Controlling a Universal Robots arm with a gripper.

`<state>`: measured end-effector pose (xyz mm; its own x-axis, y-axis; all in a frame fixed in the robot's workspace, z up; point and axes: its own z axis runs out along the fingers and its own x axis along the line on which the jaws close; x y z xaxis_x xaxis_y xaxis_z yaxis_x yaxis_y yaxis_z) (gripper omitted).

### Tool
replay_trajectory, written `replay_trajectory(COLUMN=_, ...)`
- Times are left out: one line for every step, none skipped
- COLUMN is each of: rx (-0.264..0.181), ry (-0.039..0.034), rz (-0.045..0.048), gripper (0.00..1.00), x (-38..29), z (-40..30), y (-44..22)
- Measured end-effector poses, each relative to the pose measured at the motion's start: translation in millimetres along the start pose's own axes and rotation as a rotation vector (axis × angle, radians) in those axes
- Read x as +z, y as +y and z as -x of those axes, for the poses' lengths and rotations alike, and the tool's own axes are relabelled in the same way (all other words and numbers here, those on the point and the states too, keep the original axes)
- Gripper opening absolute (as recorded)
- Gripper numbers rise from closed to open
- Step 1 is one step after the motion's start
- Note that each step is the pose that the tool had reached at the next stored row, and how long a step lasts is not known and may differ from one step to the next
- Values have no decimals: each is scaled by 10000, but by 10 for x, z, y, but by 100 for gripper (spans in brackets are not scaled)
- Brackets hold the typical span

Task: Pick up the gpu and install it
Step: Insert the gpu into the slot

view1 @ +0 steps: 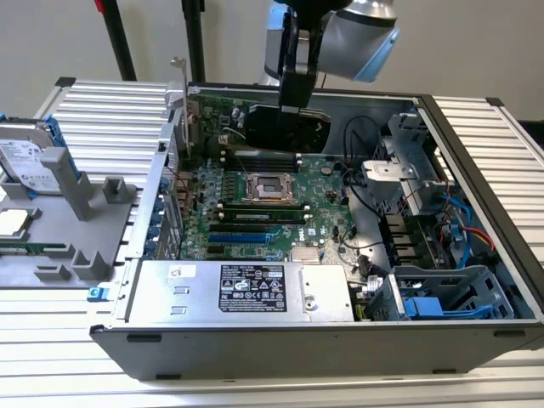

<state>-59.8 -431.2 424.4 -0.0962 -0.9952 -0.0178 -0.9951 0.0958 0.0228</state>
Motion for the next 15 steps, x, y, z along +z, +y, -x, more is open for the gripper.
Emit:
replay_trajectory(rx=-51, ry=1, rz=1, gripper=0, x=0, z=0, y=-3)
replay_trajectory(rx=-111, ry=2, rz=3, gripper=0, x=0, z=0, y=-5)
replay_trajectory(rx=-167, ry=4, rz=4, gripper=0, x=0, z=1, y=-7)
replay_trajectory(rx=-229, ry=5, rz=5, gripper=0, x=0, z=1, y=-9)
replay_trajectory(rx=-294, ry=6, rz=7, gripper=0, x=0, z=1, y=-11)
replay_trajectory(rx=-362, ry=8, rz=8, gripper=0, x=0, z=1, y=-12)
replay_trajectory(rx=-438, ry=10, rz=9, gripper=0, x=0, z=1, y=-13)
replay_trajectory(rx=-512, ry=11, rz=11, gripper=0, x=0, z=1, y=-13)
replay_trajectory(rx=-586, ry=14, rz=12, gripper=0, x=0, z=1, y=-14)
replay_trajectory(rx=-650, ry=15, rz=13, gripper=0, x=0, z=2, y=-15)
replay_trajectory(rx=-713, ry=16, rz=14, gripper=0, x=0, z=2, y=-15)
replay_trajectory(rx=-776, ry=18, rz=15, gripper=0, x=0, z=2, y=-15)
replay_trajectory(rx=-842, ry=19, rz=17, gripper=0, x=0, z=2, y=-16)
replay_trajectory(rx=-905, ry=21, rz=18, gripper=0, x=0, z=2, y=-16)
replay_trajectory(rx=-965, ry=22, rz=19, gripper=0, x=0, z=2, y=-16)
